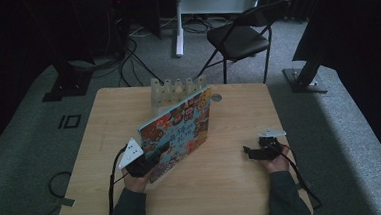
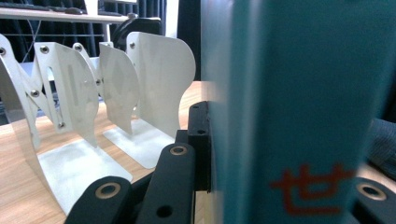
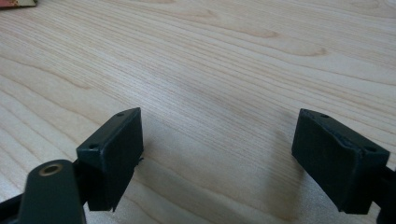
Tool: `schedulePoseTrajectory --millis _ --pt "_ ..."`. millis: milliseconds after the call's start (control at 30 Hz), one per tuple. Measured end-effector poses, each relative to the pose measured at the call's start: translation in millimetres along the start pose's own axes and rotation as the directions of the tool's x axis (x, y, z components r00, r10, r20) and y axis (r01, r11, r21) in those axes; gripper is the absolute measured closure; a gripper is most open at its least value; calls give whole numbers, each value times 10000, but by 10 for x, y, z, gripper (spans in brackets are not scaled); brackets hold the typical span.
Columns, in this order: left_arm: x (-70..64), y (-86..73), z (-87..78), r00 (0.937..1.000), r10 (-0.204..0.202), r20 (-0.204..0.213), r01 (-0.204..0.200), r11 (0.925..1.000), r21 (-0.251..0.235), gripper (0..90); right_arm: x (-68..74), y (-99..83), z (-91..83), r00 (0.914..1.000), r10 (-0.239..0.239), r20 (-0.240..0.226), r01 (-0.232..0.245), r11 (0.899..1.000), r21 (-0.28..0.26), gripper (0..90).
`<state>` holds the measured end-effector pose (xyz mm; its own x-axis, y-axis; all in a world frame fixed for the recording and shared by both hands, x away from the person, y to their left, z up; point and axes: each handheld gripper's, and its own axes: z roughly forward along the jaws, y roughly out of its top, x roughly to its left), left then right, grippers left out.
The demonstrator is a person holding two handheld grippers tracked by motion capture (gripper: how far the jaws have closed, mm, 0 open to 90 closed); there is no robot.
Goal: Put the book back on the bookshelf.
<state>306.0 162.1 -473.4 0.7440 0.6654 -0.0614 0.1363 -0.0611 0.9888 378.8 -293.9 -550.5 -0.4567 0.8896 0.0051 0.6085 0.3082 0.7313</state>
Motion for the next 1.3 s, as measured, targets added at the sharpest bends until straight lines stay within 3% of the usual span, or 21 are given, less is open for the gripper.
schedulePoseTrajectory --millis 1300 --pt "132 2 -179 9975 -167 -691 157 9998 -153 810 -1 0 0 10000 -5 -2 5 10000 -5 163"
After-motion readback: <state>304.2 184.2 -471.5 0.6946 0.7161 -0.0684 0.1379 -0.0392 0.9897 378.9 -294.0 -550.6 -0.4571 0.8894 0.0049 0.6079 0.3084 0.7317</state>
